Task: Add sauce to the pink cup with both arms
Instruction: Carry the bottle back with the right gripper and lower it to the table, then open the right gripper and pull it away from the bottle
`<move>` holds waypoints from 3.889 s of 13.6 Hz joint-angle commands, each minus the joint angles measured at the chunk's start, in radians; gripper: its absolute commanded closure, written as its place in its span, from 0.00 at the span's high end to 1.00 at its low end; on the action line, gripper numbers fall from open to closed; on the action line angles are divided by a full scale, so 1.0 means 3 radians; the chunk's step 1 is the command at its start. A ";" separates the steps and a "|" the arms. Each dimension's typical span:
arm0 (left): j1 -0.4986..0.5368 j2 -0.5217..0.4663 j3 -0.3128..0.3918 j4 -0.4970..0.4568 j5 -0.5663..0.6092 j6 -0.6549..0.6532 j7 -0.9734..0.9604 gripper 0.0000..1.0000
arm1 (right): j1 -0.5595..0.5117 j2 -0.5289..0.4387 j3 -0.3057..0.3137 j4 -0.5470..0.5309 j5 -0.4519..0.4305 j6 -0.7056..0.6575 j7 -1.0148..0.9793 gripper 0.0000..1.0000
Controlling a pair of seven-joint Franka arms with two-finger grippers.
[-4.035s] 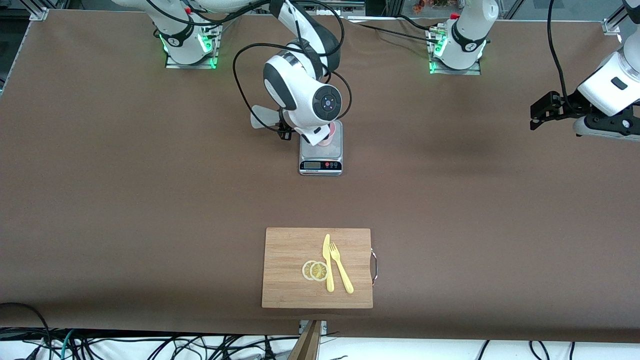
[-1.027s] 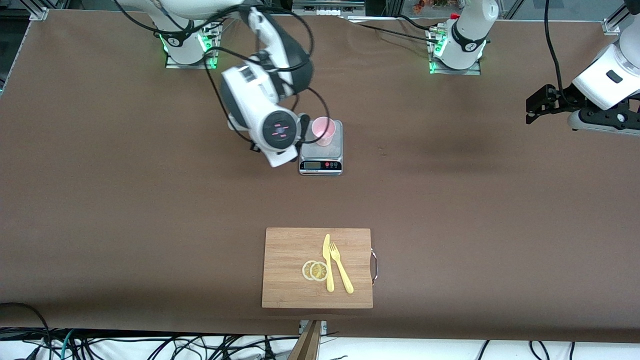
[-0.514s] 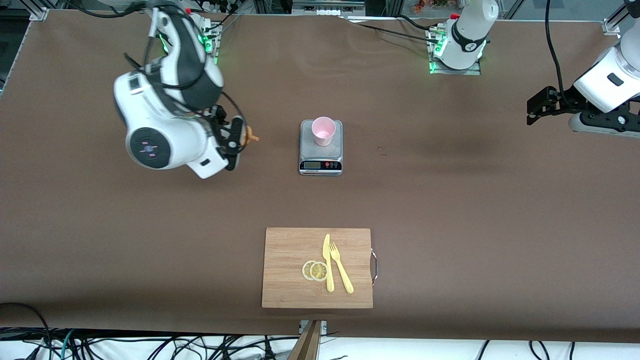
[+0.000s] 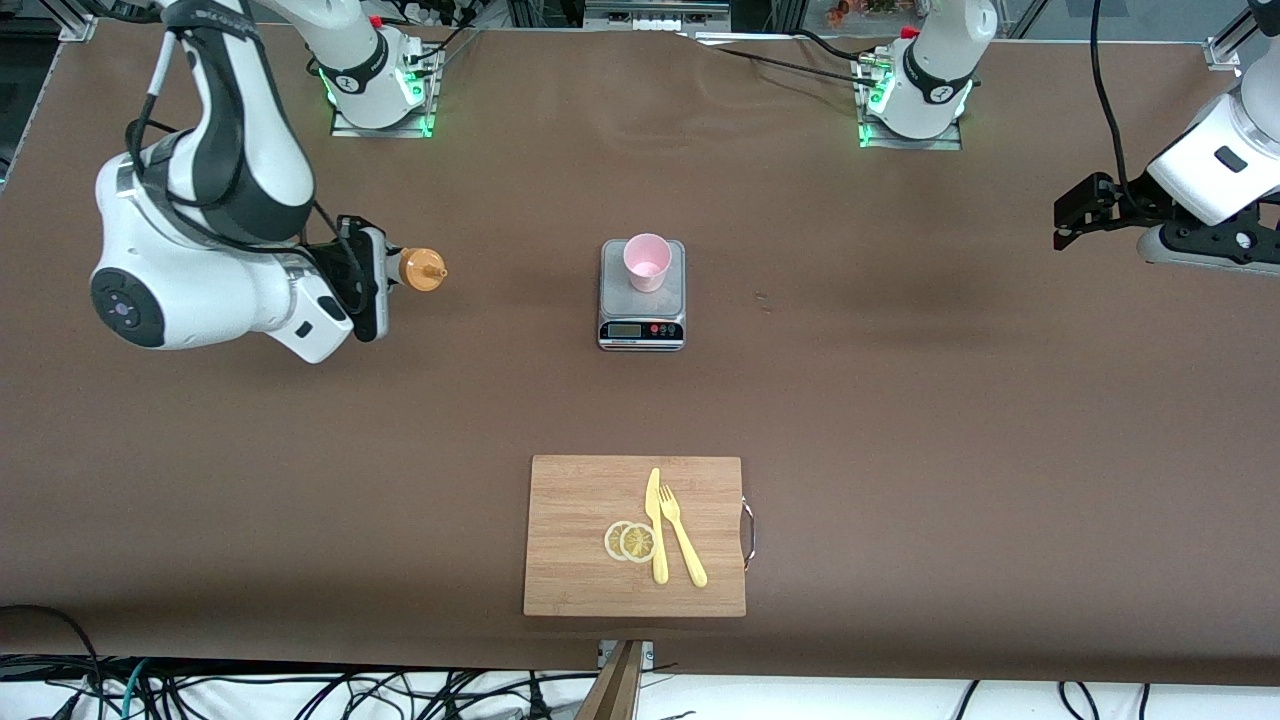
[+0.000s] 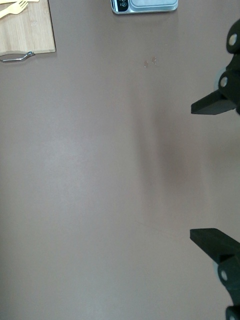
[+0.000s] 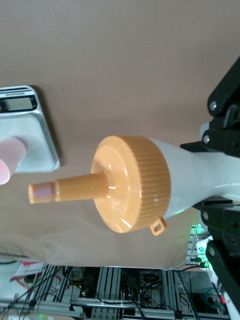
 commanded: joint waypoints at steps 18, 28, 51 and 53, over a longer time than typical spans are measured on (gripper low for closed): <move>0.0011 0.0040 -0.0017 0.0101 0.0017 -0.0068 -0.0025 1.00 | -0.1139 0.0431 0.0094 -0.1256 0.1454 0.0452 -0.3186 0.35; 0.0016 0.0051 -0.0017 0.0096 0.0017 -0.0068 -0.0020 1.00 | -0.1241 0.0737 0.0089 -0.1287 0.1547 0.0473 -0.3513 0.56; 0.0016 0.0056 -0.0017 0.0101 0.0022 -0.0068 -0.0020 1.00 | -0.1533 -0.0284 0.0069 -0.0648 0.0004 0.0329 -0.2264 0.99; 0.0016 0.0056 -0.0017 0.0101 0.0022 -0.0068 -0.0025 1.00 | -0.1533 -0.0519 0.0089 -0.0648 -0.0237 0.0334 -0.1635 0.99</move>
